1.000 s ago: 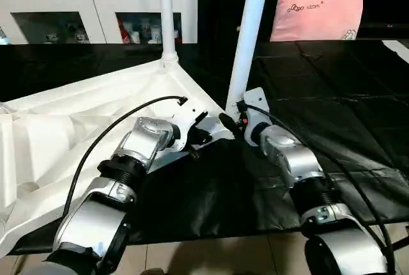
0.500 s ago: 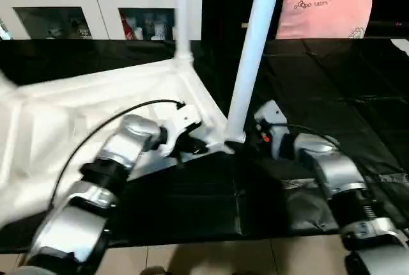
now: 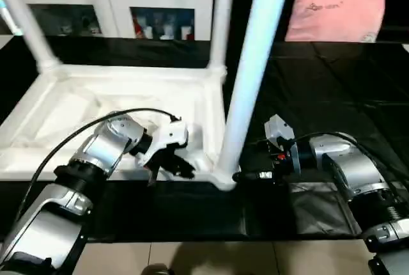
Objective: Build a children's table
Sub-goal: Rotate leg to tighten
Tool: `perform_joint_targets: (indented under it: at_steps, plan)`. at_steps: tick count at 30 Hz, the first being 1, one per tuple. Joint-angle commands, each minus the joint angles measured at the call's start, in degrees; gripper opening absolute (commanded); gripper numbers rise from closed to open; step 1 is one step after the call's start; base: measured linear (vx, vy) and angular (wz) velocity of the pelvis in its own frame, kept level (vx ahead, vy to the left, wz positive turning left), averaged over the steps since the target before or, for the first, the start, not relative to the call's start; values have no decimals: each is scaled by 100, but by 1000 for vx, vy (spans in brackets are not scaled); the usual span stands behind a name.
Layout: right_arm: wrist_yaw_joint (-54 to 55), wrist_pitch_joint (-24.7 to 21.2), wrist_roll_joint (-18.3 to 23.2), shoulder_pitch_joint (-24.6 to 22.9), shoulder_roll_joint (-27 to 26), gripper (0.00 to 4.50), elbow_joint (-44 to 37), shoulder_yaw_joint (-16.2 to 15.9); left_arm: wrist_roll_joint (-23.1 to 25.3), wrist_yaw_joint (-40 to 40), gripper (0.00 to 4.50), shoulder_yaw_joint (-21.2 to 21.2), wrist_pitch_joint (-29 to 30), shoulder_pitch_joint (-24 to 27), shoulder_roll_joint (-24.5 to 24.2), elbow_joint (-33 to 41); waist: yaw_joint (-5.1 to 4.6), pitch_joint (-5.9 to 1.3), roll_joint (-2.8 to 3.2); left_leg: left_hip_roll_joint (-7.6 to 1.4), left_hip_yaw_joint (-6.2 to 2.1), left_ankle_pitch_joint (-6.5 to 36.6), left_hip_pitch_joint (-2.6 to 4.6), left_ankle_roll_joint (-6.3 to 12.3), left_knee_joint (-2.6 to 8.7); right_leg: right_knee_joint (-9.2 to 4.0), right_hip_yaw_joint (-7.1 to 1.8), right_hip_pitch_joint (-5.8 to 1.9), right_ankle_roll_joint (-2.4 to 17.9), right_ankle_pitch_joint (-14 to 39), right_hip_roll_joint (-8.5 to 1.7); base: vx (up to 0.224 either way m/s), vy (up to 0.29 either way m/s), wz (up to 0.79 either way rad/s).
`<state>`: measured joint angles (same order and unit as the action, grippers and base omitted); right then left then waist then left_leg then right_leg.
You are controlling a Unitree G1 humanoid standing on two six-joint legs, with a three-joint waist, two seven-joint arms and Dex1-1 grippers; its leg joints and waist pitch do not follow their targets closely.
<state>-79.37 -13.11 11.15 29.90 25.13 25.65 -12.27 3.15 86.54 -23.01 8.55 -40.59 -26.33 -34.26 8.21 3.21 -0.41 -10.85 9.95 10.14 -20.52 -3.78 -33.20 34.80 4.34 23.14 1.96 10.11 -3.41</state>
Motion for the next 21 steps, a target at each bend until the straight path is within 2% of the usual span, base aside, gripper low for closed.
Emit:
perform_joint_targets:
  at_steps: [1, 7, 14, 21]
  plan:
    - [-91, 62, 53, 56, -10, 365, 37, -78, -53, 350, 0, -205, -88, 33, 43, 213, -35, -380, -17, -275, -42, 983, 57, 297, 334, -452, -306, -299, 1033, 1567, -509, 0, 0, 0]
    - [-192, 59, 109, 48, -127, 310, 32, -49, -50, 405, 0, -256, -108, 95, 61, 351, -20, -386, -18, -269, -54, 1016, 44, 236, 337, -448, -304, -311, 963, 1639, -514, 0, 0, 0]
    - [-284, -32, 209, -6, -192, 239, -80, -139, -49, 355, 0, -271, -121, 63, 106, 330, -16, -394, -18, -264, -51, 930, 37, 270, 326, -435, -301, -309, 978, 1514, -502, 0, 0, 0]
    - [-409, -197, 235, -87, -200, 207, -159, -194, -25, 333, 0, -278, -103, 91, 90, 355, -13, -392, -17, -262, -55, 951, 35, 240, 329, -437, -302, -313, 951, 1561, -499, 0, 0, 0]
